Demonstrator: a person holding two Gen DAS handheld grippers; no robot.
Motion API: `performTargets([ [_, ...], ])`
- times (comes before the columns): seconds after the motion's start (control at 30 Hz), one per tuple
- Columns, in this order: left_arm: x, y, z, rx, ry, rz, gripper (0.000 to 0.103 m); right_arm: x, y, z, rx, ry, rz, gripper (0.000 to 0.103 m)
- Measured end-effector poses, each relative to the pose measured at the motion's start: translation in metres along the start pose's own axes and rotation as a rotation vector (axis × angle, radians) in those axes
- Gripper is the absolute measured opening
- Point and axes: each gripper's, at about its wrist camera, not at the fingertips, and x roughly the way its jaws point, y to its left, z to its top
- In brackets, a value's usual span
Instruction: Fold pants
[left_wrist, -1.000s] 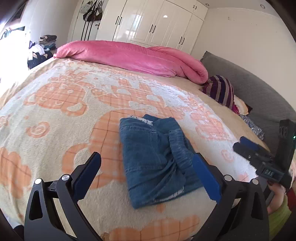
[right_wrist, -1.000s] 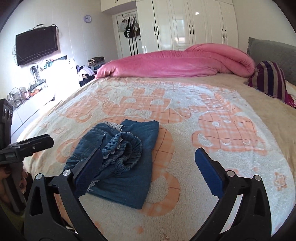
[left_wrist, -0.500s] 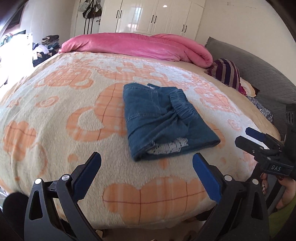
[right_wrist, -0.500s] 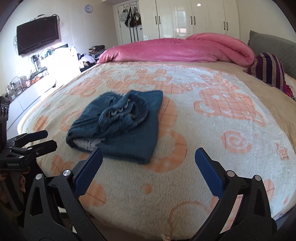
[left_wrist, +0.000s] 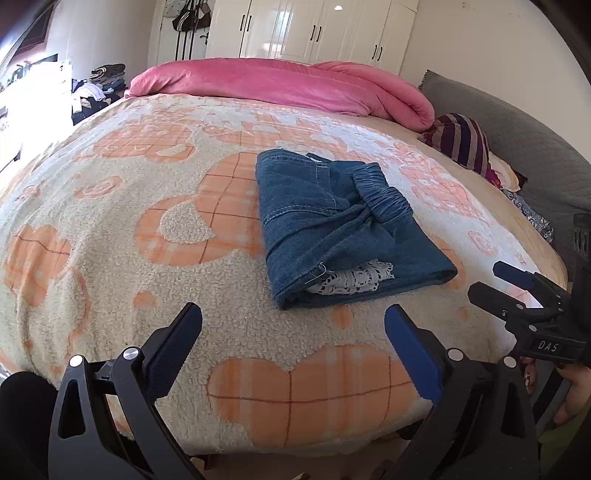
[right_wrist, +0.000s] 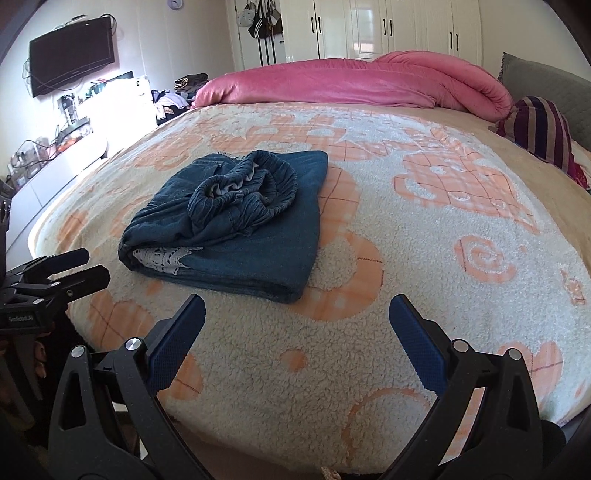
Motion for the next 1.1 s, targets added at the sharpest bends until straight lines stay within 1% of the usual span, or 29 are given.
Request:
performTargets([
  [0.7, -0.0020, -0.0035, 0.0001, 0.012, 0.000, 0.014, 0.099, 0.0012, 0.0002, -0.0004, 0.002, 0.010, 0.008, 0.094],
  [1.1, -0.0045, -0.0039, 0.0003, 0.016, 0.000, 0.039, 0.099, 0.0005, -0.0012, -0.0022, 0.020, 0.012, -0.002, 0.094],
])
